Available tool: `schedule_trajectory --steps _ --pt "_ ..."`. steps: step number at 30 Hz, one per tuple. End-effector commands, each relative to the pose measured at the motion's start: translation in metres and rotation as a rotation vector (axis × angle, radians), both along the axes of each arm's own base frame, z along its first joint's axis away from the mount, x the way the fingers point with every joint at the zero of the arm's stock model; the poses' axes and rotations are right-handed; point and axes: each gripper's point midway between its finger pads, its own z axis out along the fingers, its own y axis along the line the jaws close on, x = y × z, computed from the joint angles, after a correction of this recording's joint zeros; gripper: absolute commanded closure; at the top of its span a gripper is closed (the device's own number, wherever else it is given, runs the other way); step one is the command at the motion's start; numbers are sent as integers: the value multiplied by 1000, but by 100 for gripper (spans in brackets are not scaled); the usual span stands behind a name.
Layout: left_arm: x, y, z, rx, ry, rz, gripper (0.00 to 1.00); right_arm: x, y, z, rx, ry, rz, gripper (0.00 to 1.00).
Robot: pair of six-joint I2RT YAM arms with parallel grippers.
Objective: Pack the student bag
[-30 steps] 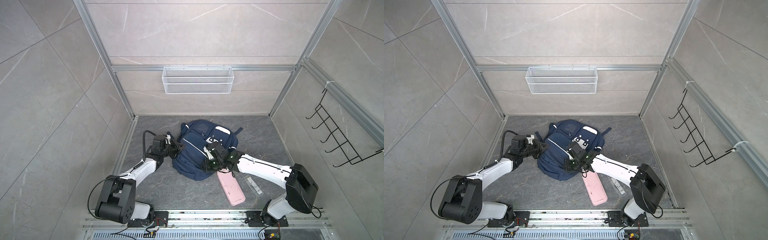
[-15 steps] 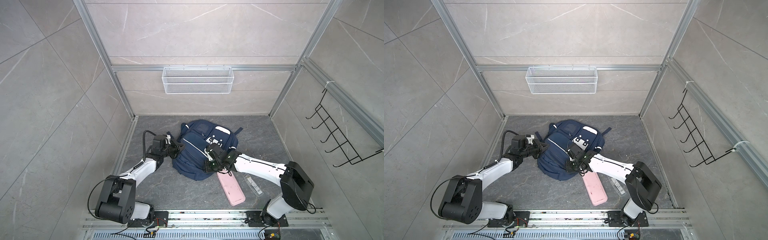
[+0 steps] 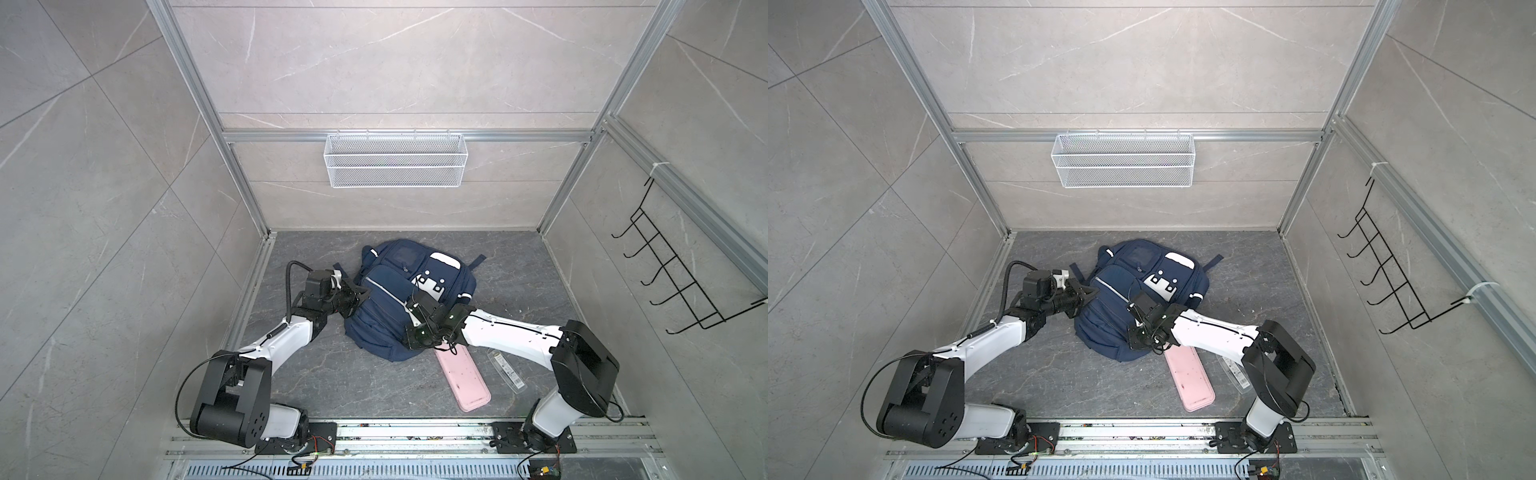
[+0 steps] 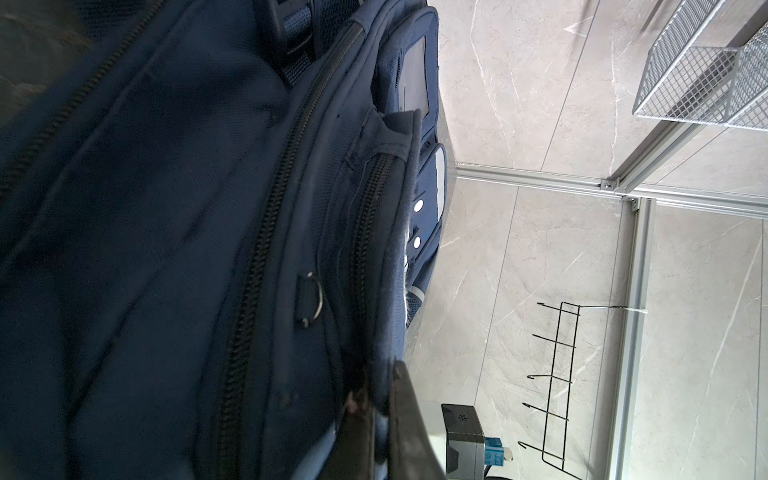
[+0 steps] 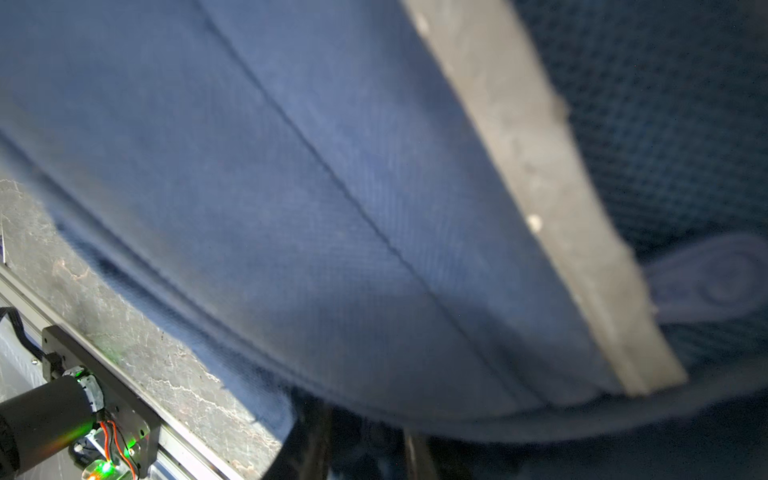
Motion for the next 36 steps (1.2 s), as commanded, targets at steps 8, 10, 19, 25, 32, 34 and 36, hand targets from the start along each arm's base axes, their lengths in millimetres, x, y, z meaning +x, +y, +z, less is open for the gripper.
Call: schedule_trajectory --steps 8,10,19,25,32,34,36 --pt "-4 -10 27 -43 -88 -65 100 -4 -9 -6 -93 -15 21 68" --pt "-5 -10 26 -43 -86 -66 100 -6 -10 -8 -103 -11 28 68" --pt "-6 -10 24 -43 -80 -65 100 -24 0 -28 -156 10 87 68" --pt "-8 -9 23 -43 -77 -65 100 -21 -11 -39 -228 -17 64 73" --pt "-9 -8 21 -36 -70 -67 100 -22 -11 -27 -212 -29 68 90" --pt "-9 -9 20 -35 -68 -68 100 -23 -12 -19 -199 -34 68 92" --pt "-7 -8 20 -29 -67 -65 100 -25 -13 -7 -183 -49 67 96"
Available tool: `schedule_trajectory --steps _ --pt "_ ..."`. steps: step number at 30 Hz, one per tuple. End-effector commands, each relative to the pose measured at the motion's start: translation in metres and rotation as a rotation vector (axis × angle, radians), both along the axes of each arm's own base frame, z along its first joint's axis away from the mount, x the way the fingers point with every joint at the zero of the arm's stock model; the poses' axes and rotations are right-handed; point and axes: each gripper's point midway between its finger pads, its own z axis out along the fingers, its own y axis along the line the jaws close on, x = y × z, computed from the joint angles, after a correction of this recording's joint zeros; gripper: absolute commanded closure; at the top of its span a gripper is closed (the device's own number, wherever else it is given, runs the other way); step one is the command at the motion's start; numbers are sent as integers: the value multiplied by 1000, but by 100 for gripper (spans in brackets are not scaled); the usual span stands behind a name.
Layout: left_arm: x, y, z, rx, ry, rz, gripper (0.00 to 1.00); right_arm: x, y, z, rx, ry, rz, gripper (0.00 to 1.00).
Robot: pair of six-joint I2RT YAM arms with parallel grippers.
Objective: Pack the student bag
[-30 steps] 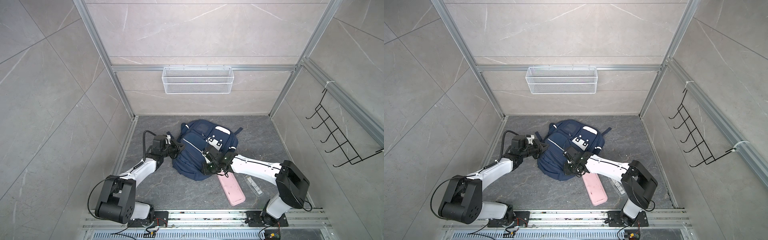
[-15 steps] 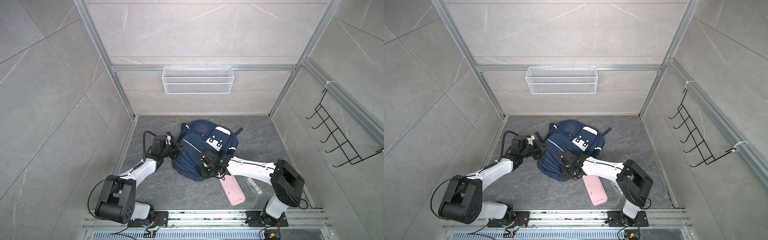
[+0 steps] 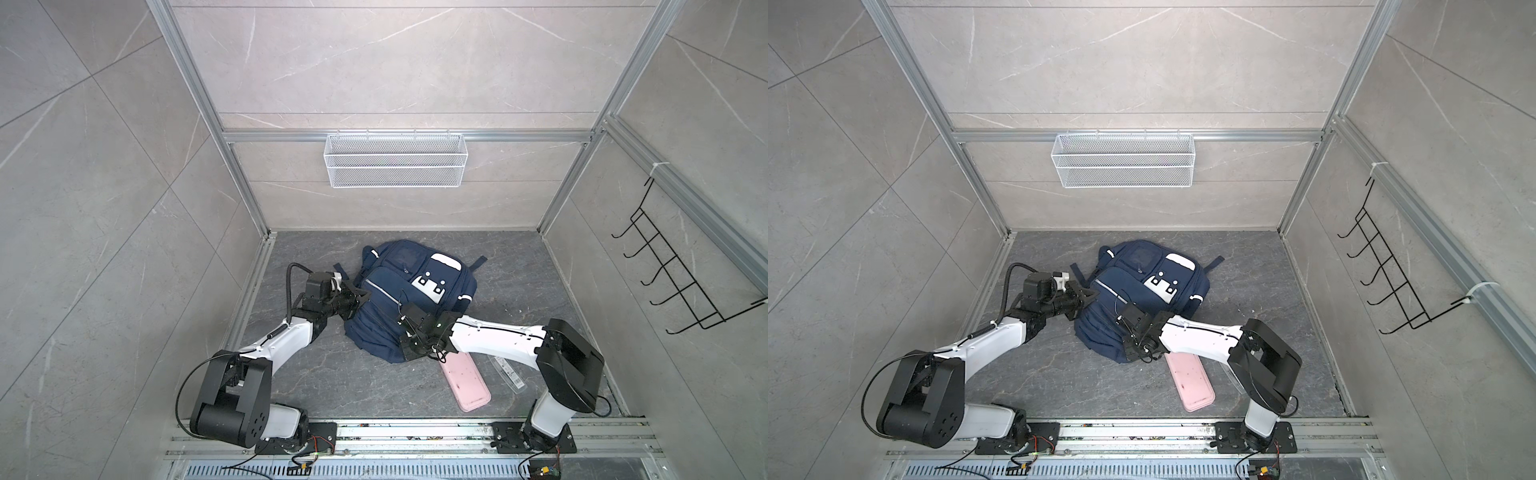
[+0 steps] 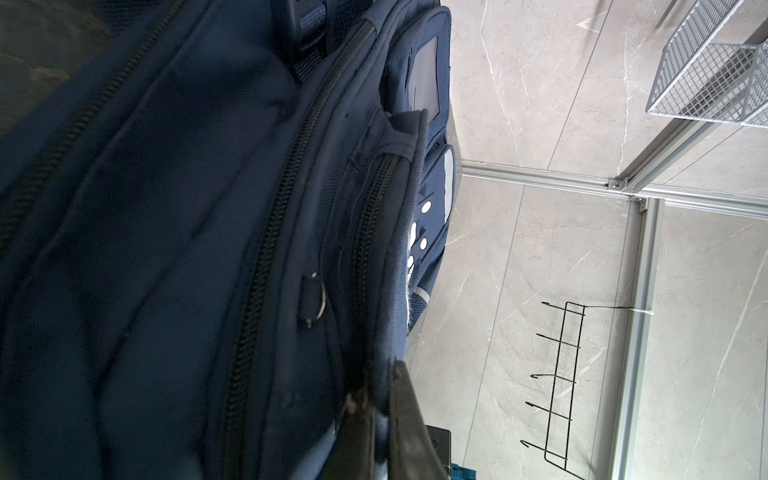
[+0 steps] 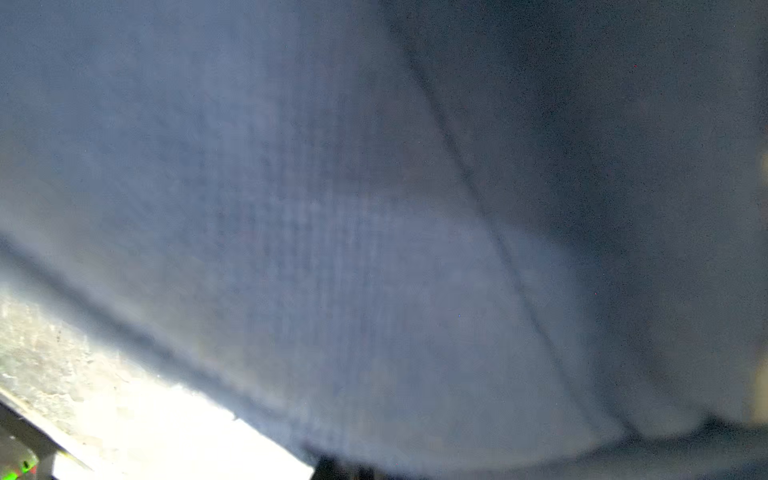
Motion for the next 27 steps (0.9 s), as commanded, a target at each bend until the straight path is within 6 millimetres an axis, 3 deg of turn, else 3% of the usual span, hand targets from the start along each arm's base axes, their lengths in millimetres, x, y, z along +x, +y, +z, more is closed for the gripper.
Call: schedule_trajectory --steps 1,6,15,18,27 --pt "-2 -9 25 -32 -81 -61 100 -12 -12 22 -11 -3 5 98" --pt "-2 -8 17 -25 -59 -52 100 -8 -4 56 79 -42 -12 100" --pt "-11 1 -3 82 -24 -32 100 4 36 109 268 -74 -8 100" --pt "-14 0 -10 99 -13 -33 100 9 49 113 288 -69 7 100" --pt "-18 -8 -15 103 -11 -46 100 33 93 99 303 -53 23 100"
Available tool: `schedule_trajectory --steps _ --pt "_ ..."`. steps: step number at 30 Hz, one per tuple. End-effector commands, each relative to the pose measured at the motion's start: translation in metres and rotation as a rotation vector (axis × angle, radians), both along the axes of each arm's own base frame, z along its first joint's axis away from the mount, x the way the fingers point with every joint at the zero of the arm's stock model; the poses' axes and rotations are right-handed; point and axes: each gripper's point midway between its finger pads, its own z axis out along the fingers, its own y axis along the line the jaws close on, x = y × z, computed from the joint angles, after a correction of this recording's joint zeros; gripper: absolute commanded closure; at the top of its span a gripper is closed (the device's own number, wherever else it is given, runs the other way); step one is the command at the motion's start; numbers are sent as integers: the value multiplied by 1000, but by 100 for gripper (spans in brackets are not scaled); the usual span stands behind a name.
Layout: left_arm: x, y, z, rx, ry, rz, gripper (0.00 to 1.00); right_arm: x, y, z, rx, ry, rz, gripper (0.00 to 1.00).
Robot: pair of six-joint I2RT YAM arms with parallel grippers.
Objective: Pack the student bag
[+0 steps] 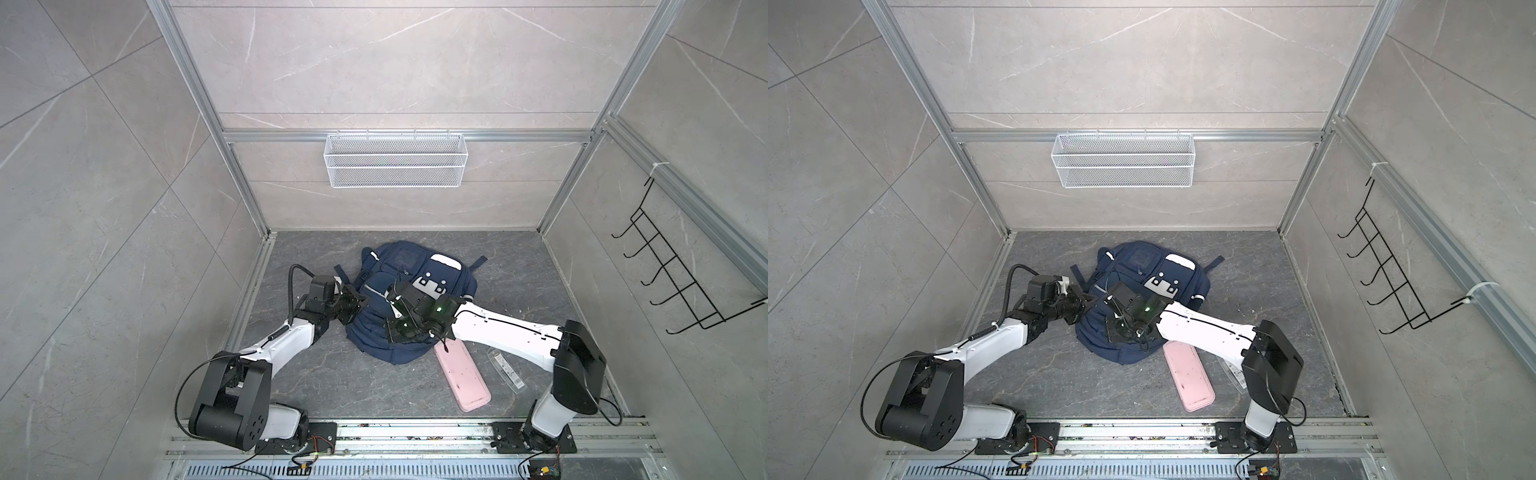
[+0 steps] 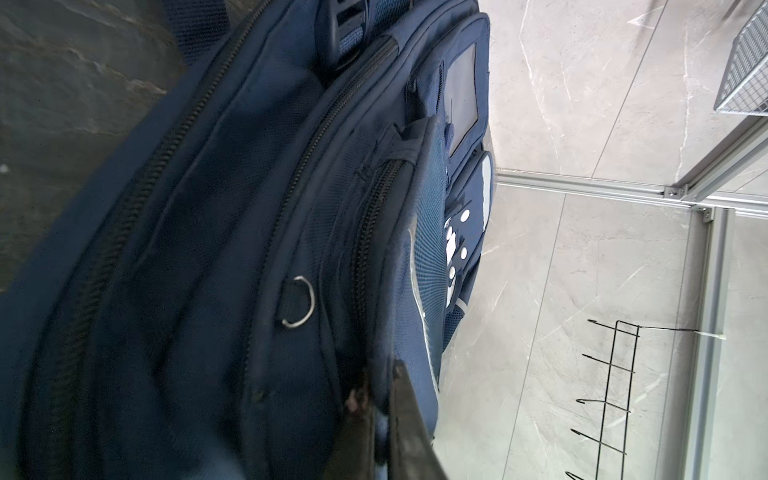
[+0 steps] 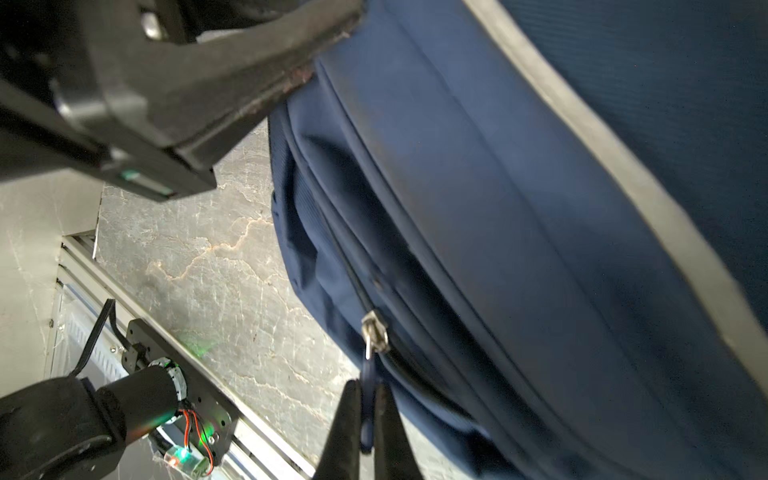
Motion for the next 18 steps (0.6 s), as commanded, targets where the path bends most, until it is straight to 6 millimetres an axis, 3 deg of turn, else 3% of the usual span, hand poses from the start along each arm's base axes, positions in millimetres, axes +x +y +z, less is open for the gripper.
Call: schedule_trajectory --steps 1,7,18 --pt "-12 -12 5 -10 -25 -72 100 17 33 19 91 -45 10 100" --pt "-21 -2 -1 23 -10 -56 100 31 27 13 79 -47 -21 100" --pt "-52 17 -30 47 22 87 100 76 -53 7 31 -52 -144 100"
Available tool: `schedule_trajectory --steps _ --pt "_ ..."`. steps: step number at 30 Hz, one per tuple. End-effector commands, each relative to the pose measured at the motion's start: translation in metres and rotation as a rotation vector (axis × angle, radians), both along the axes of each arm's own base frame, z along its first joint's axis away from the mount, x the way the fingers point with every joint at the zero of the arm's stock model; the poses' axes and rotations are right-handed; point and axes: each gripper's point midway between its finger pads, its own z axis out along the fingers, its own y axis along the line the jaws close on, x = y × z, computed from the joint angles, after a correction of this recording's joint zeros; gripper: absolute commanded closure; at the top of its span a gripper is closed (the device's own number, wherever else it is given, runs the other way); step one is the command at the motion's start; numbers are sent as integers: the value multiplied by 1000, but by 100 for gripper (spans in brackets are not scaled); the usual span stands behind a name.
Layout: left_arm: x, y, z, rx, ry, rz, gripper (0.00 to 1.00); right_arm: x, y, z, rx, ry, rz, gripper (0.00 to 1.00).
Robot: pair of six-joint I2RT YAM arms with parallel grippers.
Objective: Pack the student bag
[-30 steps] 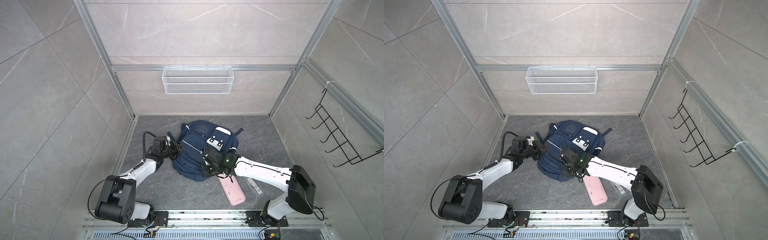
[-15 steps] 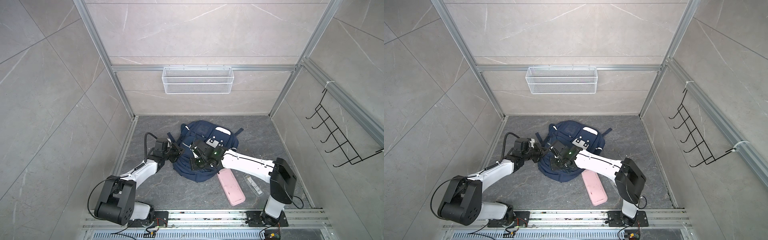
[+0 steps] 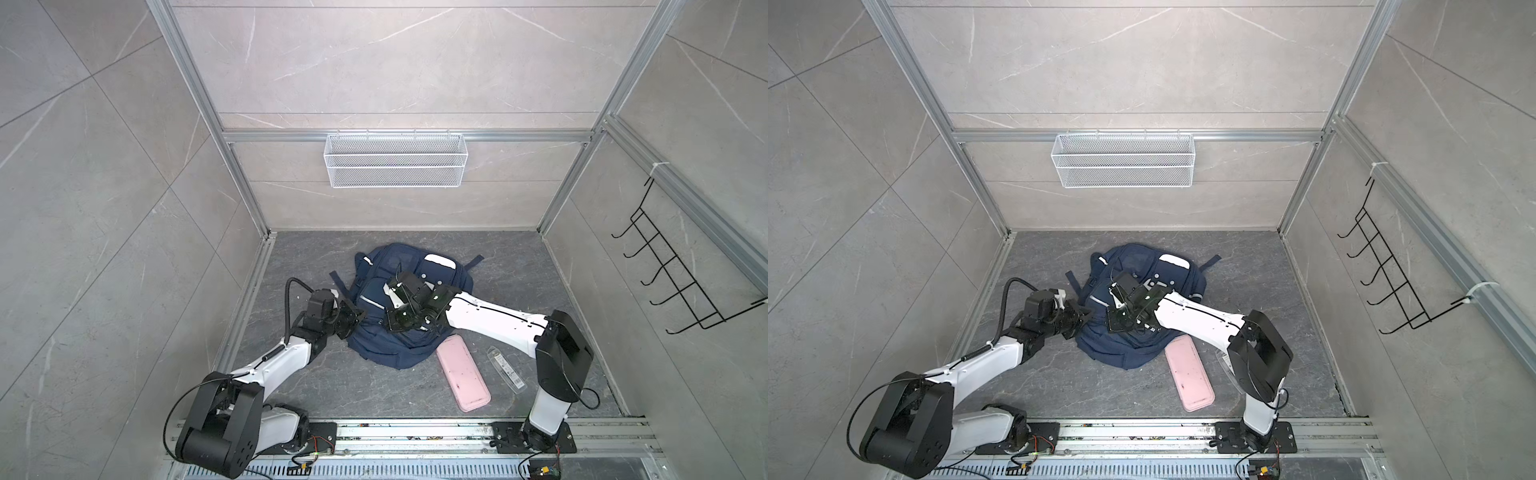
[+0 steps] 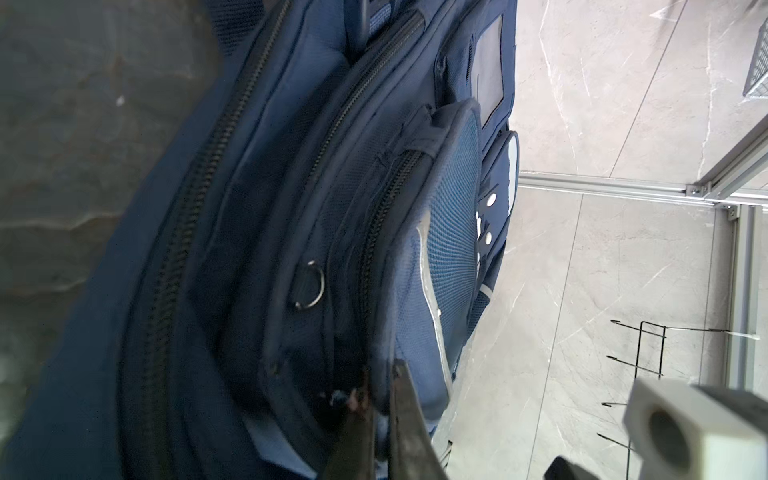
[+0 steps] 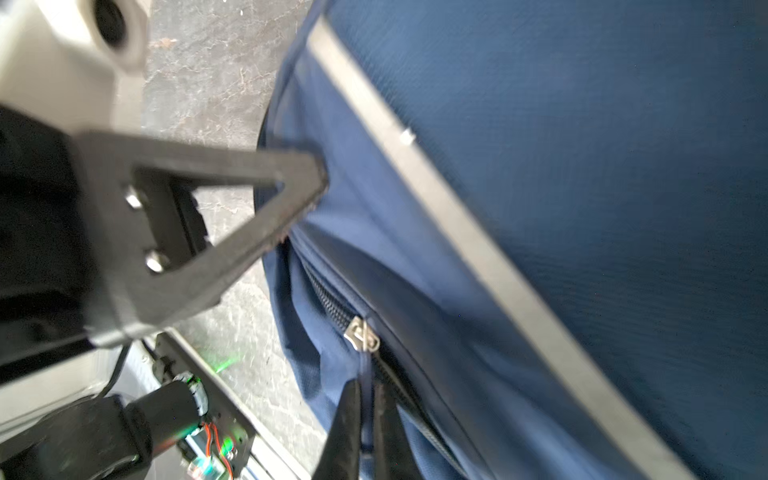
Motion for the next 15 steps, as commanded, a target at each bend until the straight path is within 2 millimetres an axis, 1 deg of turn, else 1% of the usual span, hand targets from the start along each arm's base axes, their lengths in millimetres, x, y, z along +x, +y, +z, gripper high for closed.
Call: schedule_trajectory --steps 1,3,6,8,11,12,15 --pt "-18 3 -10 22 26 47 99 49 -49 13 -55 -113 -142 100" --pt "-22 -1 -7 44 2 68 98 56 -59 13 -70 -121 -158 100" --pt "-29 -12 -3 70 -32 88 96 68 -72 12 -75 -121 -184 100" --pt "-29 -18 -2 80 -41 91 96 70 -72 14 -65 -115 -179 100" --pt "-23 -21 3 83 -57 89 95 64 -68 22 -42 -104 -148 100" --pt "-20 -23 5 92 -66 83 94 61 -68 23 -38 -100 -144 100" --pt "-8 -37 14 102 -81 35 90 44 -69 28 -35 -89 -121 100"
